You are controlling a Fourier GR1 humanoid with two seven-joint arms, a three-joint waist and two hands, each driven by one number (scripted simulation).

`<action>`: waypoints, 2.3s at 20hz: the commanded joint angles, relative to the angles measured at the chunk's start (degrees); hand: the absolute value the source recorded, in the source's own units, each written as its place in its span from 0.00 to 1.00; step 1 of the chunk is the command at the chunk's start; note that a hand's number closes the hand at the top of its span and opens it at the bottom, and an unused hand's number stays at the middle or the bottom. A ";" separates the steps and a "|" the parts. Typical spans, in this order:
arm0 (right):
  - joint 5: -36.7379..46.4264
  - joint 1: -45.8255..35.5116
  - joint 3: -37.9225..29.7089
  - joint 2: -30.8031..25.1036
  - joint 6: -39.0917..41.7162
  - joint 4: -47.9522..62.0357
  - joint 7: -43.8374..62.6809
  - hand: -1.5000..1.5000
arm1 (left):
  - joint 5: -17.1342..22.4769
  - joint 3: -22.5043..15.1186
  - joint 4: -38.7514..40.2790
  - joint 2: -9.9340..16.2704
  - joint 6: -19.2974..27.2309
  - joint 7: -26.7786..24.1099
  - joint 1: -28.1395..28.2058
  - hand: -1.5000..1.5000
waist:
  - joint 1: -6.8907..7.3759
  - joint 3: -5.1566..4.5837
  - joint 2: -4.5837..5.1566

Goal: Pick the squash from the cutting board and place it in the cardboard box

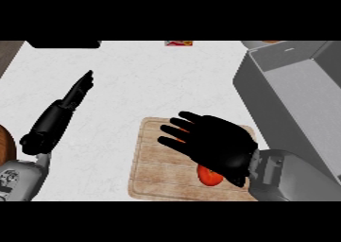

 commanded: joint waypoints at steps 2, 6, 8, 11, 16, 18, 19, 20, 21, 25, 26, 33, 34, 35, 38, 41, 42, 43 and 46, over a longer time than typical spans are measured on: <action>6.27 0.66 -0.95 2.11 -6.33 8.53 -6.18 0.00 | -1.71 0.14 -3.66 -1.98 -0.30 4.03 -0.27 0.50 | 0.33 0.02 0.07; 11.42 2.66 0.63 5.22 -2.96 5.73 -3.84 0.00 | -3.50 1.31 -1.44 -4.00 -1.80 0.06 2.11 0.50 | 0.02 0.00 0.00; 13.22 2.94 -0.04 5.39 -2.98 6.70 -4.59 0.00 | -0.92 5.36 -2.92 -0.81 -5.47 0.52 1.90 0.50 | 0.11 0.00 -0.03; 16.59 5.16 0.32 5.56 -4.48 7.91 -5.77 0.00 | -3.39 5.35 -0.06 -2.32 -5.70 -2.77 2.86 0.50 | -0.02 -0.01 0.00; 19.71 2.65 -2.24 10.11 -6.10 13.97 -9.85 0.00 | -5.25 6.50 1.21 -4.34 -6.67 -0.60 -0.64 0.50 | 0.03 0.00 0.06; 20.41 3.78 -2.02 9.84 -7.25 16.53 -11.36 0.00 | -7.76 3.59 -1.38 -7.10 -4.18 0.92 2.01 0.50 | 0.09 0.00 0.05; 20.33 3.49 -2.31 8.40 -6.06 15.80 -13.74 0.00 | -6.08 7.62 3.63 -3.79 -7.88 -4.74 1.56 0.50 | 0.00 -0.01 0.08; 21.14 2.85 -3.40 10.13 -7.83 18.95 -13.85 0.00 | -4.98 7.76 -2.24 -3.66 -8.26 -3.72 5.89 0.50 | 0.34 0.00 0.03; 21.99 3.90 -3.04 11.27 -7.24 18.40 -13.18 0.00 | -4.78 7.35 -4.89 -5.07 -7.68 3.78 1.49 0.50 | 0.16 0.01 0.00; 25.70 3.61 -3.62 11.66 -9.78 23.21 -15.26 0.00 | -4.98 8.48 -5.37 -5.19 -9.43 2.49 3.36 0.50 | 0.26 0.01 0.03; 26.54 3.14 -4.63 12.29 -10.58 24.17 -15.42 0.00 | -7.15 7.94 -1.59 -7.84 -6.96 0.67 1.47 0.50 | 0.09 0.00 0.06; 31.30 4.67 -5.64 15.23 -16.97 30.17 -16.95 0.00 | -7.77 10.24 -2.30 -6.91 -9.78 0.35 1.77 0.50 | 0.19 0.00 0.09; 30.08 -1.18 -9.04 17.16 -13.20 33.56 -16.63 0.00 | -8.50 7.99 -4.92 -7.90 -9.63 0.01 5.97 0.50 | 0.56 0.00 0.10; 30.87 -0.24 -8.65 17.80 -17.15 37.97 -17.82 0.00 | -7.97 9.39 -3.65 -7.69 -9.74 0.21 4.34 0.50 | 0.54 0.00 0.16; 33.03 6.31 -4.37 16.67 -16.70 32.29 -19.00 0.00 | -7.71 10.73 -2.36 -7.33 -10.98 1.53 1.80 0.50 | 0.08 0.00 0.04; 32.71 5.40 -4.61 13.99 -22.00 34.87 -26.83 1.00 | -8.45 9.34 -5.82 -8.30 -10.51 2.22 4.48 0.50 | 0.48 0.02 0.05; 32.67 2.40 -6.38 15.17 -24.47 37.99 -28.31 1.00 | -9.91 9.62 -0.57 -9.02 -9.72 -1.72 2.38 0.50 | 0.34 0.01 0.22; 32.95 3.38 -6.15 16.05 -23.98 34.02 -27.40 1.00 | -10.03 9.70 -0.64 -9.22 -9.66 0.77 -0.01 0.50 | 0.00 0.01 0.10; 33.49 1.71 -8.11 18.23 -28.32 37.15 -28.64 1.00 | -11.08 9.11 -0.63 -10.34 -9.11 -1.17 1.88 0.50 | 0.23 0.01 0.11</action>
